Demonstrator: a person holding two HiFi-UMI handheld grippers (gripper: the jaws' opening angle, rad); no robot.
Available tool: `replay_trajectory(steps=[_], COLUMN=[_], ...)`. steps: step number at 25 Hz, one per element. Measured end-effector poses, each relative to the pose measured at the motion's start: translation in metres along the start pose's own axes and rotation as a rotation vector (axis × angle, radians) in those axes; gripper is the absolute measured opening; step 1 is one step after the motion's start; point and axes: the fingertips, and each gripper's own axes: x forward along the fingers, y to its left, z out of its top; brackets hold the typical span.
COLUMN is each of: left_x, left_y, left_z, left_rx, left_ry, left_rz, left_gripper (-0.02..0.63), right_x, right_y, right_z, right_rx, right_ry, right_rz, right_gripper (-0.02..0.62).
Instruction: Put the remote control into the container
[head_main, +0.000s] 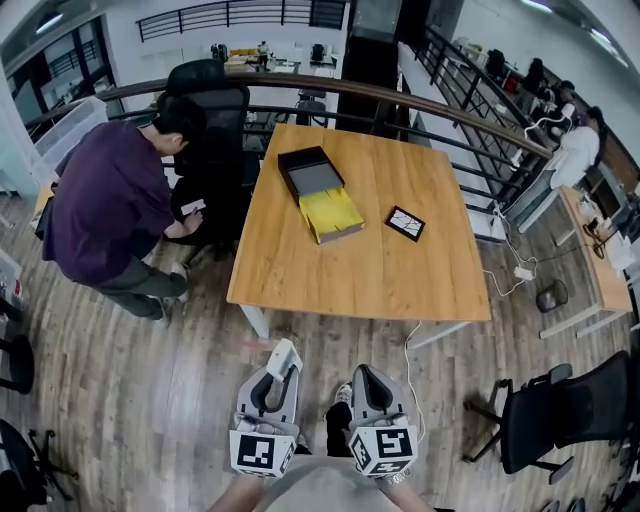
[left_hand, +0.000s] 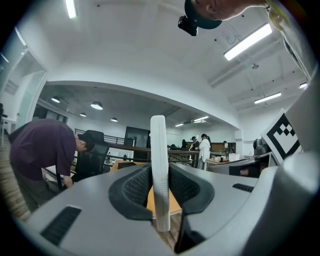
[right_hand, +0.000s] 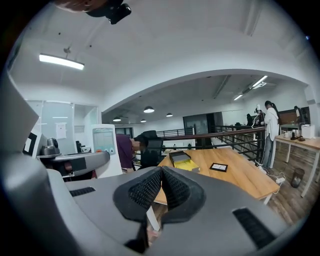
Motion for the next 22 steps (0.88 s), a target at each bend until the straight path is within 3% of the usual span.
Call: replay_trajectory(steps=[11, 22], left_x=[0.098, 0.212], left_y=[0.019, -0.009], left_z=[0.008, 0.016], left_rx=[0.022, 0.039], left_ry=[0.044, 0.035], left_rz=[0.16, 0.218], left_gripper=[0.1, 0.1], right_x=[0.102, 0.17], right_y=[-0.046, -0.15], right_z=[0.029, 0.055], right_rx=[-0.018, -0.019], right_ry=[0.019, 0.018], right_rz=[0.191, 0.228], right_gripper=[0.018, 0.018])
